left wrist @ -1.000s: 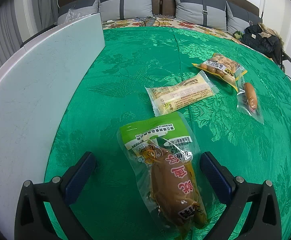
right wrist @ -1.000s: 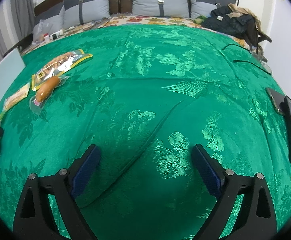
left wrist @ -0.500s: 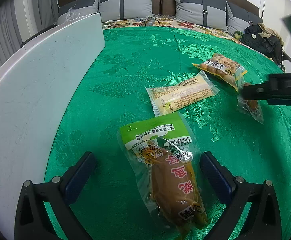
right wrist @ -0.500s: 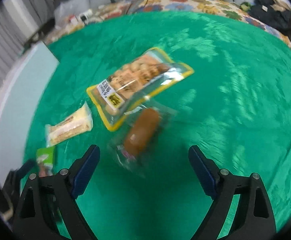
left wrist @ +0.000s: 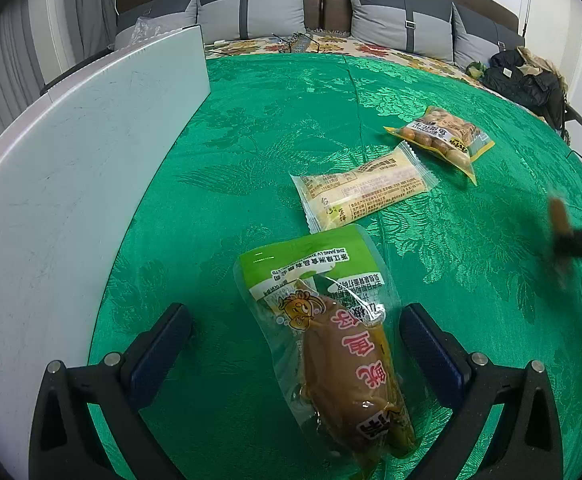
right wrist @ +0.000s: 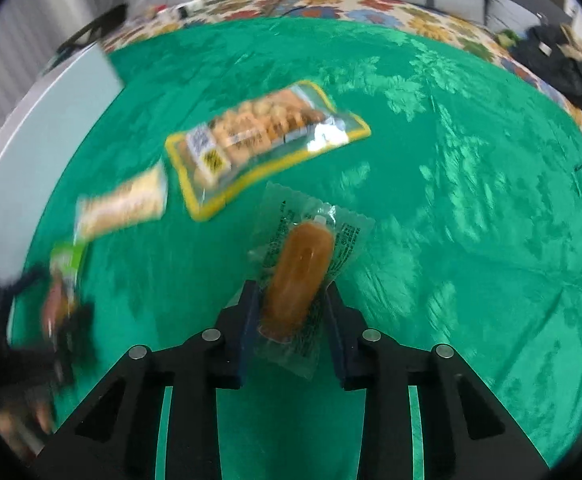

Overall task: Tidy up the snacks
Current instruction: 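Grasp the clear-wrapped small sausage with the right gripper while the left holds its pack, then hold both grasped packs just above the bedspread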

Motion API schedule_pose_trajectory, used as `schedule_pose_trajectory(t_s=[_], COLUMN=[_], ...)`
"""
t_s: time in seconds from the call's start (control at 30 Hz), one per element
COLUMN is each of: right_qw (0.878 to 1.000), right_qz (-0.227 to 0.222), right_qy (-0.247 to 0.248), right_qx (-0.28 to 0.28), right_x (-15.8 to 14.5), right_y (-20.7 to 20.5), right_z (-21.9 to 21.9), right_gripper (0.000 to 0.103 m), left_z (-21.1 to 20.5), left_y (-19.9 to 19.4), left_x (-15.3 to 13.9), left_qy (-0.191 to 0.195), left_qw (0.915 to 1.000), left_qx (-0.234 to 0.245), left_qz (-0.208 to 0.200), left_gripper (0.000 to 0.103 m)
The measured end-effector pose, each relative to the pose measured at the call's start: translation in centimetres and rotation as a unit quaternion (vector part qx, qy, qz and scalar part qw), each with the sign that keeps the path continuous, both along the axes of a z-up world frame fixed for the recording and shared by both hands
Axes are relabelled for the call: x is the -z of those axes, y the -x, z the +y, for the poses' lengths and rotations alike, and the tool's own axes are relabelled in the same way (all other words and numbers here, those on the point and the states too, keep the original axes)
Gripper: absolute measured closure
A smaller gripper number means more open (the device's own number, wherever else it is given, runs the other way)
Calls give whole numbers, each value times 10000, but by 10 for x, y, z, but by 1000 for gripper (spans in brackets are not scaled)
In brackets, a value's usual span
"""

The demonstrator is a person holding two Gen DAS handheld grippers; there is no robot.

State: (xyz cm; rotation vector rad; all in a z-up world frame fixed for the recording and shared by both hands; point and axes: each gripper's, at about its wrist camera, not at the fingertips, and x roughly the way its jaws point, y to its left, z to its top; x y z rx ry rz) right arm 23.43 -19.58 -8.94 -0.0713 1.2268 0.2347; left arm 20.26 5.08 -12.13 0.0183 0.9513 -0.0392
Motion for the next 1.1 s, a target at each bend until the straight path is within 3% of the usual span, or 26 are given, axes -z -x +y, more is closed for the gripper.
schedule_pose_trajectory(t_s=[0.3, 0.47, 0.5, 0.67, 0.8, 1.1], right_qw=[9992, 9981, 9976, 9916, 9924, 9923], right_qz=[24, -550, -652, -1279, -1219, -1221], right_qy=[-16, -87, -5, 151, 143, 185], right_qx=[-399, -247, -238, -104, 75, 109], right_x=[-16, 5, 10, 23, 23, 25], right_y=[56, 65, 68, 89, 84, 84], right_z=[-35, -34, -33, -27, -32, -32], right_gripper=[74, 38, 35, 24, 13, 11], left_z=[0, 0, 0, 0, 0, 0], left_y=[0, 0, 0, 0, -1, 0], left_x=[0, 0, 0, 0, 0, 0], left_qy=[2, 2, 2, 3, 4, 4], left_qw=[10000, 10000, 10000, 10000, 10000, 10000], left_qx=[2, 3, 3, 3, 5, 6], left_qz=[1, 2, 2, 1, 1, 2], left_gripper=[0, 0, 0, 0, 0, 0])
